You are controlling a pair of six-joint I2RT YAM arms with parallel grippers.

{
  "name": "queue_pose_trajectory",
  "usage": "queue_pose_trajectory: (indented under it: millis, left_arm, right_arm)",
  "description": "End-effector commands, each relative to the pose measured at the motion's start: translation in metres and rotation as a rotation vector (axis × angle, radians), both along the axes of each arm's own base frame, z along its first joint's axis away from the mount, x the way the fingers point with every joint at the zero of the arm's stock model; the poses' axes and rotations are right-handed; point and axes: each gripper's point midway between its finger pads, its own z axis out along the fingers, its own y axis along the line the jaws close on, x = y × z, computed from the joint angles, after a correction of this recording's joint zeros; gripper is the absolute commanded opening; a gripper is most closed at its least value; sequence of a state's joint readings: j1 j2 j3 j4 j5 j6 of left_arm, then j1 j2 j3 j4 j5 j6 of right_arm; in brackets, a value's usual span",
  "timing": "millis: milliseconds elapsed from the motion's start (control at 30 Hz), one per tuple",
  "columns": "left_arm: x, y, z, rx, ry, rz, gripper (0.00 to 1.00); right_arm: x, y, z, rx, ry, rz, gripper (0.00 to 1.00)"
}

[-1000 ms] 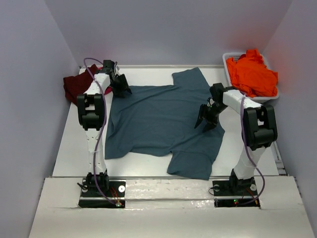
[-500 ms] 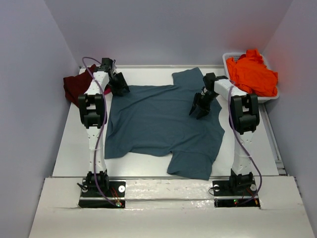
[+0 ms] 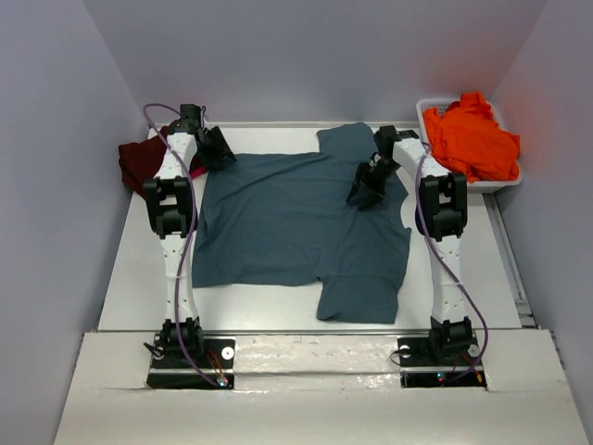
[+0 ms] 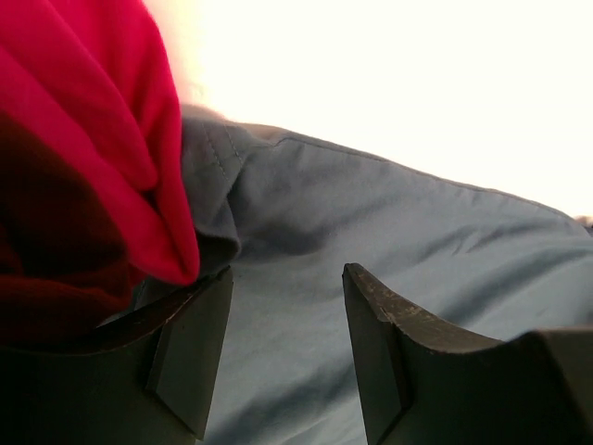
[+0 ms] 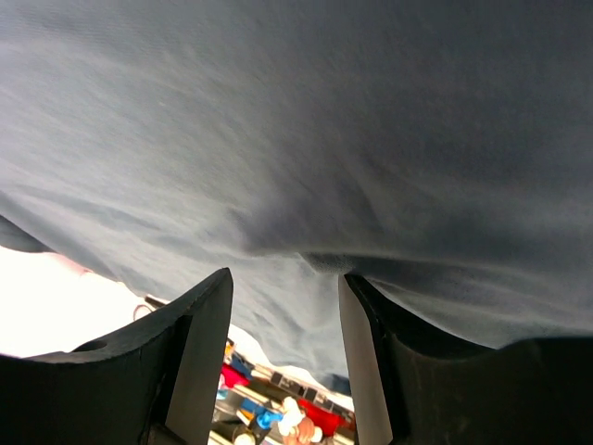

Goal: Fold and stack the t-shirts
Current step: Flatten the tshirt out

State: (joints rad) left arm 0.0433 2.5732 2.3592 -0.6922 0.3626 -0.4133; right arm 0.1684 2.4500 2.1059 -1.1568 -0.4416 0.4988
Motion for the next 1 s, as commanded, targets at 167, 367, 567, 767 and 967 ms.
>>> queue_pose_trajectory:
  millis: [167, 367, 567, 767, 967]
  left_arm:
    - [0.045, -0.001, 0.008, -0.096, -0.159, 0.028, 0.64]
    - [0.047, -0.001, 0.009, -0.101, -0.170, 0.027, 0.64]
    - [0.038, 0.000, 0.009, -0.084, -0.159, 0.014, 0.64]
    - [0.042, 0.001, 0.036, -0.074, -0.212, 0.019, 0.64]
    - [0.042, -0.005, 0.072, -0.077, -0.267, 0.013, 0.64]
  right_arm:
    - [0.060, -0.014, -0.013, -0.016, -0.130, -0.048, 0.56]
    - [0.057, -0.015, 0.004, -0.017, -0.148, -0.047, 0.56]
    - [0.015, -0.027, 0.067, -0.046, -0.201, -0.041, 0.56]
    - [-0.043, -0.033, 0.126, -0.054, -0.253, -0.024, 0.57]
    - [-0.097, -0.036, 0.132, -0.054, -0.187, 0.001, 0.57]
